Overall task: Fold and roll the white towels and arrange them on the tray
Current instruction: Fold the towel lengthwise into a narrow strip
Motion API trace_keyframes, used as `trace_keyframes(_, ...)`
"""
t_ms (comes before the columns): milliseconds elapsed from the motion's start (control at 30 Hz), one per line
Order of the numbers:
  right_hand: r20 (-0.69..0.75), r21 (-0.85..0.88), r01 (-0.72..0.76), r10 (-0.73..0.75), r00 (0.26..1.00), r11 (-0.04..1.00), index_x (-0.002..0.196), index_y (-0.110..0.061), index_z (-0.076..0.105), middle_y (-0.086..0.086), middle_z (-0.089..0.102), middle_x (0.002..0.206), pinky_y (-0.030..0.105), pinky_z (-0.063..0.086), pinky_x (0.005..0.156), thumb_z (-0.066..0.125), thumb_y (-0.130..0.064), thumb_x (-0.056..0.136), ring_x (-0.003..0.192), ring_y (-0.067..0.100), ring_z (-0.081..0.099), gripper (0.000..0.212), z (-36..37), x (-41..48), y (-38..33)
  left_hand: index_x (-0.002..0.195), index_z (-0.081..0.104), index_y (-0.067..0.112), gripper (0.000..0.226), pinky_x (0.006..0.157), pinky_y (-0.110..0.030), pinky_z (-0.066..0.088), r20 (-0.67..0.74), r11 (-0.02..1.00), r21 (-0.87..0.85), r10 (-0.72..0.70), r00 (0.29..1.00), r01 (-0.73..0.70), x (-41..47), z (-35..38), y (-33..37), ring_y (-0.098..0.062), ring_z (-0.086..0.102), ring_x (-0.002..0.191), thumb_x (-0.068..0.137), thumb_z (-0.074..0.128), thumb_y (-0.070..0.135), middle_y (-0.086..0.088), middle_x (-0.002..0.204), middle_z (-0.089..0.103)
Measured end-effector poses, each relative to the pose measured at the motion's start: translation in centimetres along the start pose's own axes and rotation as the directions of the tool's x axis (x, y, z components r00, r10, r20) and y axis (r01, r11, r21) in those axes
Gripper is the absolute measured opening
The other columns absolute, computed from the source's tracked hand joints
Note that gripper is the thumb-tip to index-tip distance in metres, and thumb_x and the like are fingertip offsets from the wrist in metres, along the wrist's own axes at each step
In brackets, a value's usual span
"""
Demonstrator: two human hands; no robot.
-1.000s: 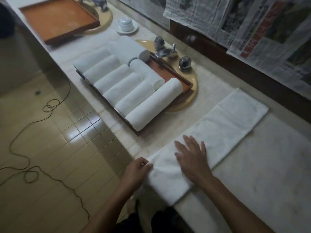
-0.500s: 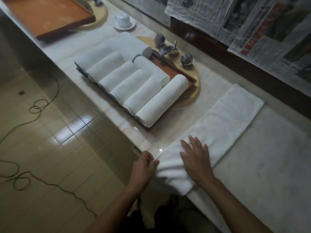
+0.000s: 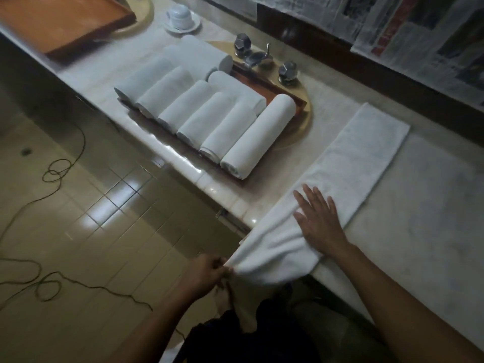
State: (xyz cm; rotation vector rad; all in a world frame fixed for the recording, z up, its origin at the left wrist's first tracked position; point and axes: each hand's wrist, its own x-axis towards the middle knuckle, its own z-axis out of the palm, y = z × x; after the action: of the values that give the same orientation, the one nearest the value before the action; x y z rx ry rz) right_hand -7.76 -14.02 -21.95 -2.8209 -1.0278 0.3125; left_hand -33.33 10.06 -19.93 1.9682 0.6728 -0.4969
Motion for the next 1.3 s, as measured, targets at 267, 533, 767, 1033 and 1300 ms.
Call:
trace_keyframes(267, -0.111, 0.287, -0.041, 0.076, 0.991, 0.957, 0.150, -0.020, 0.051, 0.007, 0.041, 0.161, 0.049, 0.023, 0.125, 0.030, -0.049, 0.101, 0.153, 0.026, 0.027, 0.061, -1.8, -0.4, -0.2, 0.107, 0.069, 0.022, 0.015, 0.072, -0.033, 0.051, -0.282, 0.963, 0.241, 0.190, 0.941, -0.122, 2.1, -0.8, 4.2, -0.019, 0.068, 0.088, 0.093, 0.062, 0.021, 0.004, 0.098, 0.072)
trace_keyframes(533, -0.269, 0.356, -0.107, 0.211, 0.940, 0.928, 0.145, -0.015, 0.056, 0.013, 0.046, 0.156, 0.045, 0.028, 0.123, 0.052, -0.026, 0.104, 0.149, 0.031, 0.033, 0.043, -6.0, 3.3, 5.2, 0.123, 0.064, 0.026, 0.025, 0.099, -0.036, 0.047, -0.135, 0.731, 0.432, 0.631, 0.764, -0.528, 8.4, 3.5, 17.0, -0.018, 0.053, 0.118, 0.098, 0.060, 0.028, 0.003, 0.131, 0.060)
trace_keyframes(767, -0.099, 0.203, -0.154, 0.177, 0.979, 0.967, 0.155, -0.030, 0.041, 0.007, 0.029, 0.167, 0.048, 0.018, 0.124, 0.041, -0.040, 0.105, 0.155, 0.030, 0.021, 0.051, -6.8, 10.2, 9.5, 0.165, 0.014, 0.025, 0.064, 0.129, -0.047, 0.005, 0.213, 0.522, 0.595, 0.631, 0.746, -0.611, 15.9, 8.1, 20.7, -0.023, -0.003, 0.159, 0.108, 0.033, 0.049, -0.003, 0.173, 0.005)
trace_keyframes(1033, -0.088, 0.027, -0.294, 0.295, 0.952, 0.956, 0.161, -0.040, 0.017, -0.007, 0.009, 0.172, 0.055, 0.008, 0.125, 0.020, -0.070, 0.101, 0.158, 0.021, 0.006, 0.067, -7.1, 18.4, 18.2, 0.164, -0.001, 0.036, 0.069, 0.128, -0.049, -0.003, 0.247, 0.476, 0.612, 0.643, 0.725, -0.631, 17.6, 8.2, 20.1, -0.019, -0.015, 0.158, 0.107, 0.031, 0.058, 0.001, 0.172, -0.011)
trace_keyframes(1300, -0.029, 0.096, -0.387, 0.391, 0.920, 0.917, 0.162, -0.034, 0.014, -0.007, 0.006, 0.172, 0.058, 0.002, 0.125, 0.018, -0.063, 0.103, 0.159, 0.022, 0.001, 0.067, -8.7, 25.0, 22.9, 0.164, 0.021, 0.028, 0.071, 0.126, -0.055, 0.015, 0.184, 0.494, 0.591, 0.687, 0.703, -0.637, 18.7, 9.1, 19.7, -0.024, 0.005, 0.160, 0.104, 0.046, 0.055, -0.005, 0.173, 0.009)
